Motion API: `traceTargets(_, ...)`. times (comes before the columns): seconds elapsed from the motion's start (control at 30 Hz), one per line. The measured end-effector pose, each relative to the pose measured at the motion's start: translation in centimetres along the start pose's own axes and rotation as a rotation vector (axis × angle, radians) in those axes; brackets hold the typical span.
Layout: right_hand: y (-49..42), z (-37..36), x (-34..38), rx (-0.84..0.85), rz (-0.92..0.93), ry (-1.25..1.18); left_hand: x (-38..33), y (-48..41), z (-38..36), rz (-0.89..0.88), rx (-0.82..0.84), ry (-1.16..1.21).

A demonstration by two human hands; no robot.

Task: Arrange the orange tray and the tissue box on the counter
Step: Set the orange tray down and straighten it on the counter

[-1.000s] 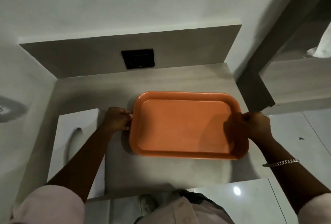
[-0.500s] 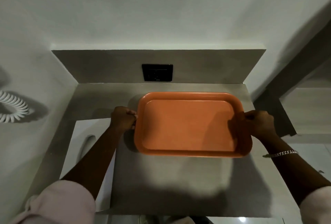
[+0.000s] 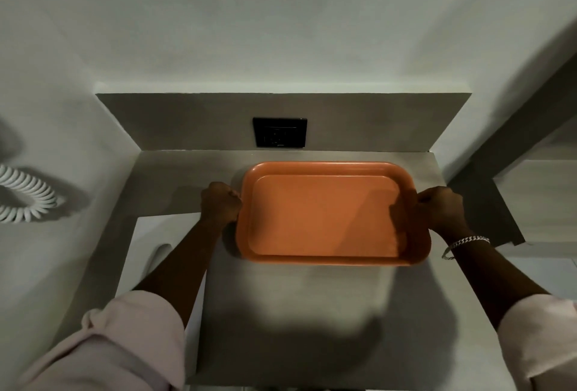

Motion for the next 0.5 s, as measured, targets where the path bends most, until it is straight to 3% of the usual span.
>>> traceTargets(0.17, 0.3, -0.3, 0.0, -0.041, -0.002, -0.052, -0.8, 1.2, 0.4, -0.036, -0.049, -0.079)
traceTargets(0.27, 2.9, -1.0, 1.5, -0.172, 0.126, 0.045, -2.3, 4.0, -1.1, -0.202, -0.071, -0.206)
traceTargets(0.33, 6.1, -2.9, 3.3, -0.265, 0.308, 0.160, -2.9, 6.8, -3.7, -0.382, -0.102, -0.348)
traceTargets(0.4, 9.4, -6.3, 4.3, -0.272, 0.467, 0.227, -2.7, 9.9, -6.9, -0.570, -0.149, -0.497)
traceTargets(0.5, 12.6, -12.1, 3.7, -0.196, 0.514, 0.356, -1.1, 13.0, -11.4, -0.637, -0.072, -0.674)
Point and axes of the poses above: each hand's wrist, its own y-axis away from the middle knuckle, its own z-axis out of the back of the hand, x = y × z, the point moved 6 cm from there along -y, towards the middle knuckle, and after that the axes turned 13 degrees about x, right-handed, at the moved point
